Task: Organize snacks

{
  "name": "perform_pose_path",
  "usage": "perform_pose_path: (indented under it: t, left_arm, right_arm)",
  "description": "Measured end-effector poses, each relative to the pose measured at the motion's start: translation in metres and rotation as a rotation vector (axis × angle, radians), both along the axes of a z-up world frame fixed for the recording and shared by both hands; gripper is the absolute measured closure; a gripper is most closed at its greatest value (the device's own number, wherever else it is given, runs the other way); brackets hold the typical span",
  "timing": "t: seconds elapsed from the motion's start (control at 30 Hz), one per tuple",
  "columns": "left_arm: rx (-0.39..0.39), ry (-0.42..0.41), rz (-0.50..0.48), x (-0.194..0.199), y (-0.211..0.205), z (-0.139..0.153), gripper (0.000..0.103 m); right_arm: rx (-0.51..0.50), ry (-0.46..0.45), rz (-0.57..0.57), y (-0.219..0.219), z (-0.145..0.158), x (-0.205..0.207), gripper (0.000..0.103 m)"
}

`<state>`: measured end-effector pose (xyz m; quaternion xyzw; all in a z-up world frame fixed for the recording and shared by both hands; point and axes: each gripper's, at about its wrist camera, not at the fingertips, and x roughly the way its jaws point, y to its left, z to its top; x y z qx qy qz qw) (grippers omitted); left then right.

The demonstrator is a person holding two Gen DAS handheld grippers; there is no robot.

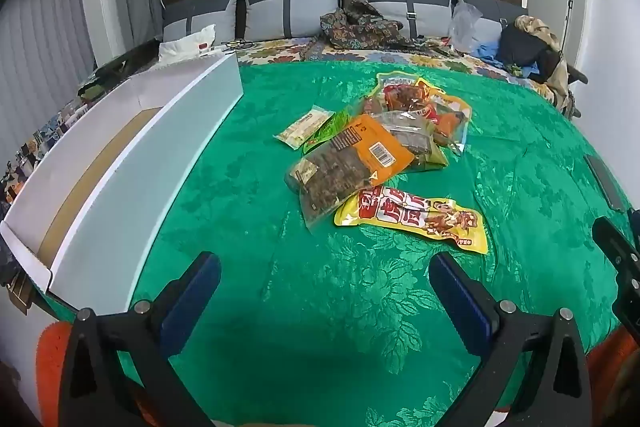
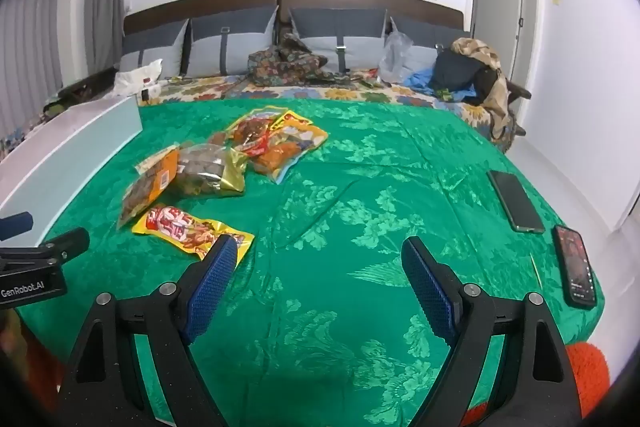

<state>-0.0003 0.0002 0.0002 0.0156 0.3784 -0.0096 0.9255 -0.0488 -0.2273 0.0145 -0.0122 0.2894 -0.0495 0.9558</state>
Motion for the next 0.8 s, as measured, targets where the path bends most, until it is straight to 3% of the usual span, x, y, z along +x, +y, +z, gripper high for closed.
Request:
perform_pose_path:
  t: [0.8]
  left_arm:
    - [0.001, 0.016, -0.016, -0.0012, -0.0037, -0.0040, 0.000]
  right_arm:
    - [0.000, -0.002, -0.001, 0.0040, -0.0008, -0.0012, 0.016]
